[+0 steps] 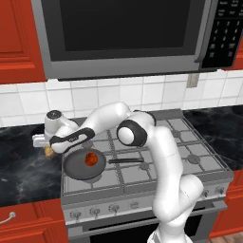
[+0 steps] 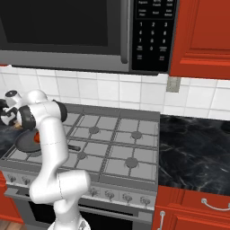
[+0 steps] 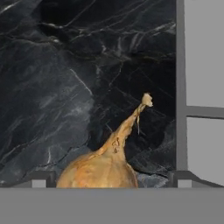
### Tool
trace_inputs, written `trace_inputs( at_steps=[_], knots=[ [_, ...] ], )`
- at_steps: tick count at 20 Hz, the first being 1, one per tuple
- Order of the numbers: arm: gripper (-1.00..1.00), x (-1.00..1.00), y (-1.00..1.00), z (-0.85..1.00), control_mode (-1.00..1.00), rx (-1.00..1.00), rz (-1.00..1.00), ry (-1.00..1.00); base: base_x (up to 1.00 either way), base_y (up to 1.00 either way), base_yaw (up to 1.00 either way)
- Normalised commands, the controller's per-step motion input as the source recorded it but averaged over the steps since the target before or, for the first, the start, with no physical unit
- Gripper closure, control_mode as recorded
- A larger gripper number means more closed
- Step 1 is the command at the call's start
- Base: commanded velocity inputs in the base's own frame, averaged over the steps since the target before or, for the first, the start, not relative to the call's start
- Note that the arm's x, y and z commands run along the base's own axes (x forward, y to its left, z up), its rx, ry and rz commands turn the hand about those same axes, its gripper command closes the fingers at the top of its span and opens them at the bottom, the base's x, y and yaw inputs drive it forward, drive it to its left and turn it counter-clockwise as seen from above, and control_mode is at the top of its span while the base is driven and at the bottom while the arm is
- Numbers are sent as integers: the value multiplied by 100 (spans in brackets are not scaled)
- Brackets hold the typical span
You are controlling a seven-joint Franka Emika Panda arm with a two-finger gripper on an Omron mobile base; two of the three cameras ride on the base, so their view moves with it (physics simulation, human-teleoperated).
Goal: Place the pan on the front left burner on the stove. Then place the tomato and the onion in the pan and turn on the front left burner.
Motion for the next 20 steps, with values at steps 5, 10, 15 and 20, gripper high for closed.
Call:
trace_inputs(
  at_steps=[5,10,15,20],
  knots=[
    [-100,-6,0,-9,-100,0,0,5,0,0,0],
    [-100,-25,1,0,-100,0,0,2,0,0,0],
    [-100,-39,0,-5,-100,0,0,9,0,0,0],
    [-100,9,0,-6,-100,0,-2,2,0,0,0]
  ],
)
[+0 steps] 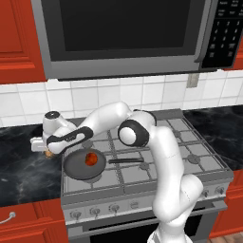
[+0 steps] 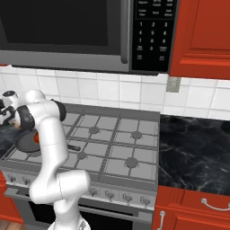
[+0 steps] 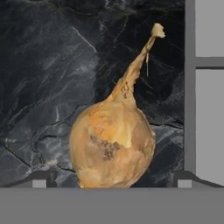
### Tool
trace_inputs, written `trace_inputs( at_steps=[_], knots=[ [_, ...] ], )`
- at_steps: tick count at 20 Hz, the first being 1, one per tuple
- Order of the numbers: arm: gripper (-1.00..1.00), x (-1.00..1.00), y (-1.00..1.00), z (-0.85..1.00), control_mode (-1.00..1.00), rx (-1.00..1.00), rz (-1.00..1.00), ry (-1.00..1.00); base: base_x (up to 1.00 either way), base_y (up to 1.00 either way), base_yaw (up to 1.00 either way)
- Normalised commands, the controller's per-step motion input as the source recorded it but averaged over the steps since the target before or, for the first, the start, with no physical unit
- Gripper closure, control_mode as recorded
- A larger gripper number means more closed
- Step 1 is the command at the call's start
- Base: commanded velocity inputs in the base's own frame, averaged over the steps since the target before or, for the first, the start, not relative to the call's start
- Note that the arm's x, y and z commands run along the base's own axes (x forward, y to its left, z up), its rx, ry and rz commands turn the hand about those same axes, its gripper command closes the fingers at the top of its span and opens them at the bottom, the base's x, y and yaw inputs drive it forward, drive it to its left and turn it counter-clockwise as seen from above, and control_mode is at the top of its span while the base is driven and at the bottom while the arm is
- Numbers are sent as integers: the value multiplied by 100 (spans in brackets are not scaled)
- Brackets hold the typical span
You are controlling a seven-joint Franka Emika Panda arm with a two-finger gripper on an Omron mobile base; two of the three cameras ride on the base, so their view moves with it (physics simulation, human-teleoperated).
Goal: Place the pan on the front left burner on the stove. Then place the tomato and the onion in the pan and turn on the front left burner.
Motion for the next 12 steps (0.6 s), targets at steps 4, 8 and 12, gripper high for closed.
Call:
trace_inputs(
  at_steps=[4,8,12],
  knots=[
    [-100,42,0,0,-100,0,-5,0,0,0,0],
    [-100,10,0,0,-100,0,-3,3,0,0,0],
    [-100,-19,0,0,-100,0,0,4,0,0,0]
  ],
)
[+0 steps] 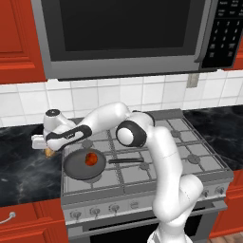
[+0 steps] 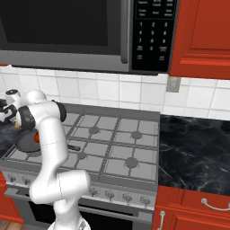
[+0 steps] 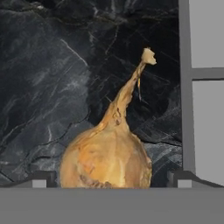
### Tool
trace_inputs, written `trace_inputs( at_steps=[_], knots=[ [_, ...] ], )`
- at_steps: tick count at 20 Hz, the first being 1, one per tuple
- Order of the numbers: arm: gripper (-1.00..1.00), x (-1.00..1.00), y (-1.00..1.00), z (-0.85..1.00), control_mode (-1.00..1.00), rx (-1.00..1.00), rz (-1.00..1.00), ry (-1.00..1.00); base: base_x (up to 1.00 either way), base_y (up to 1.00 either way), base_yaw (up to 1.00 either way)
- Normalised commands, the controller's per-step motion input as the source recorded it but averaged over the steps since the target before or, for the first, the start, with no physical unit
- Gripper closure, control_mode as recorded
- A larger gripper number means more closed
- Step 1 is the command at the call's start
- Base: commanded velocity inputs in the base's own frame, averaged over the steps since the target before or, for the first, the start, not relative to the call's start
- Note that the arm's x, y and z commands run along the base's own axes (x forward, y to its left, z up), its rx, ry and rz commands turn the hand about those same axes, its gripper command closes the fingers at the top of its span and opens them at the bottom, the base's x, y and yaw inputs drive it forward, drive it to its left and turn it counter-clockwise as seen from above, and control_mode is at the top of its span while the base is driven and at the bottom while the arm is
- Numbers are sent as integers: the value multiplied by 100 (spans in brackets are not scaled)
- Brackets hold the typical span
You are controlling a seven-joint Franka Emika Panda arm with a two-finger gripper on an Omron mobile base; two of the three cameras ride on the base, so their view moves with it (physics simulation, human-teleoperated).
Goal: Place the pan on the front left burner on the stove. Then place the tomato and the onion in the pan and turn on the front left burner.
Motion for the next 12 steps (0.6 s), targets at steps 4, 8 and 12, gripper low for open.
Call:
trace_inputs(
  at_steps=[4,8,12],
  knots=[
    [-100,-3,0,0,-100,0,0,1,0,0,0],
    [-100,0,0,-6,-100,0,0,2,0,0,0],
    [100,0,0,0,-100,0,0,2,0,0,0]
  ],
)
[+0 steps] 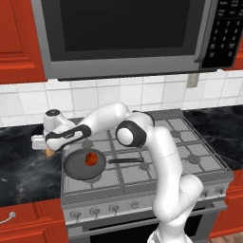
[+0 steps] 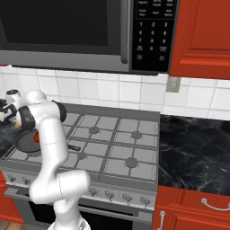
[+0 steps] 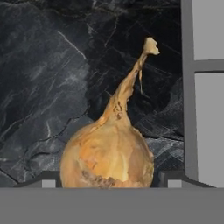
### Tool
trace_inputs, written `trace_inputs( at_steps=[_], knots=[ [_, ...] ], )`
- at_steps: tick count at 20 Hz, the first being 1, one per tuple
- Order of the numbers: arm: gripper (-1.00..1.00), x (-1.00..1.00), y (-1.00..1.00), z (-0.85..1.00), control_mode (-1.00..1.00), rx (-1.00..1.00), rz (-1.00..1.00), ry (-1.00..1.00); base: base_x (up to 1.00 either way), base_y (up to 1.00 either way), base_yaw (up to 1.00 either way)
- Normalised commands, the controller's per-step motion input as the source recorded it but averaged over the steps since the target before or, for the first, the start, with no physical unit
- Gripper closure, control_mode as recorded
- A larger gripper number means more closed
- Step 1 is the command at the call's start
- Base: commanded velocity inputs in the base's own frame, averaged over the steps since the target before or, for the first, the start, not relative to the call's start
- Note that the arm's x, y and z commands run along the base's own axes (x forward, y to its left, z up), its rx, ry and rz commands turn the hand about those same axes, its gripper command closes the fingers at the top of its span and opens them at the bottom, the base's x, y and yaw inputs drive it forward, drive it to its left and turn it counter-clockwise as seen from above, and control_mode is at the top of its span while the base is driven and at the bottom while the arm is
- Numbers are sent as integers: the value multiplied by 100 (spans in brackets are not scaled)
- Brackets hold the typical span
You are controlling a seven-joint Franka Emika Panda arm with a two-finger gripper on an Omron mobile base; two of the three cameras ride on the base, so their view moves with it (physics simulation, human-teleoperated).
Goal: Place the pan on the front left burner on the stove. Then place the tomato and the onion in the pan and turn on the front left burner.
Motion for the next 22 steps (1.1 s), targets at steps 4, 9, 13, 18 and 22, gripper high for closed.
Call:
trace_inputs(
  at_steps=[4,9,13,18,22],
  knots=[
    [100,0,0,-1,-100,0,0,3,0,0,0],
    [100,-2,0,1,-100,0,0,0,0,0,0],
    [100,-21,-3,29,-100,0,0,0,0,0,0],
    [100,-54,-7,30,-100,0,0,0,0,0,0],
    [100,-48,-13,32,-100,0,0,0,0,0,0]
  ],
)
